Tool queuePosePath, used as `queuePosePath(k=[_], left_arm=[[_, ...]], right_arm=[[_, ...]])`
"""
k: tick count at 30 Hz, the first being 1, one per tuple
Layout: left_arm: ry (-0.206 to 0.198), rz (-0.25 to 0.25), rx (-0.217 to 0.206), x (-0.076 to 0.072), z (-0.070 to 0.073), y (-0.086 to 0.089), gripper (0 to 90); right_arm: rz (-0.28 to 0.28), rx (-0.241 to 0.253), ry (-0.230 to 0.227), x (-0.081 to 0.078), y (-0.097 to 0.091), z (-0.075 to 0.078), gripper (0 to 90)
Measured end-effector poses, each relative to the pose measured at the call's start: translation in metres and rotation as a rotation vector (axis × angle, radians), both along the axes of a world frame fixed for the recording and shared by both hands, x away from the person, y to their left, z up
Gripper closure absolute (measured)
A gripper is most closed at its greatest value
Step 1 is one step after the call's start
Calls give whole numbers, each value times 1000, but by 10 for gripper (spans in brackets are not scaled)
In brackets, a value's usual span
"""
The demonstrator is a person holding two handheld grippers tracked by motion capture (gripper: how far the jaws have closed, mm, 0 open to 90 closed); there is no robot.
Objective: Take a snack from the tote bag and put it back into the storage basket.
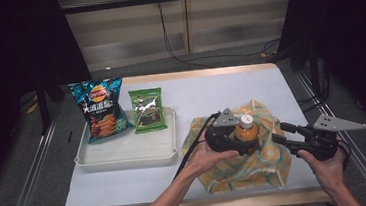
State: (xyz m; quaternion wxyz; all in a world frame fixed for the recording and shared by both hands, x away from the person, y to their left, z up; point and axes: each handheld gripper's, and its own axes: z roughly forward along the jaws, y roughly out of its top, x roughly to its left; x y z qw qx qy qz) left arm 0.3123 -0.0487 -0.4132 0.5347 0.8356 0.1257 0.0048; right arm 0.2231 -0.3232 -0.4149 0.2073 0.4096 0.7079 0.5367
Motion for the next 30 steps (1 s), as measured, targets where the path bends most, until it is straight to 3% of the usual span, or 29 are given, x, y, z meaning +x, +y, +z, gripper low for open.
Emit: queuePosePath(k=[1,10,16,19,25,30], left_arm=[[-10,6,10,-1,2,2,322],[-8,36,-29,-1,21,23,322],[-21,63,-23,-2,33,32,321],[-15,63,-45,0,38,37,322],[-30,59,-37,0,48,41,322],[-59,54,-57,0,64,50,321]], right_arm=[[-1,1,-1,0,0,0,428],[10,-4,-8,-1,3,0,356],[10,-5,-7,0,4,-1,347],[17,-5,-7,0,6,-1,347],[20,-2,-11,-1,5,-1,337],[22,2,-9,-1,5,-1,329]])
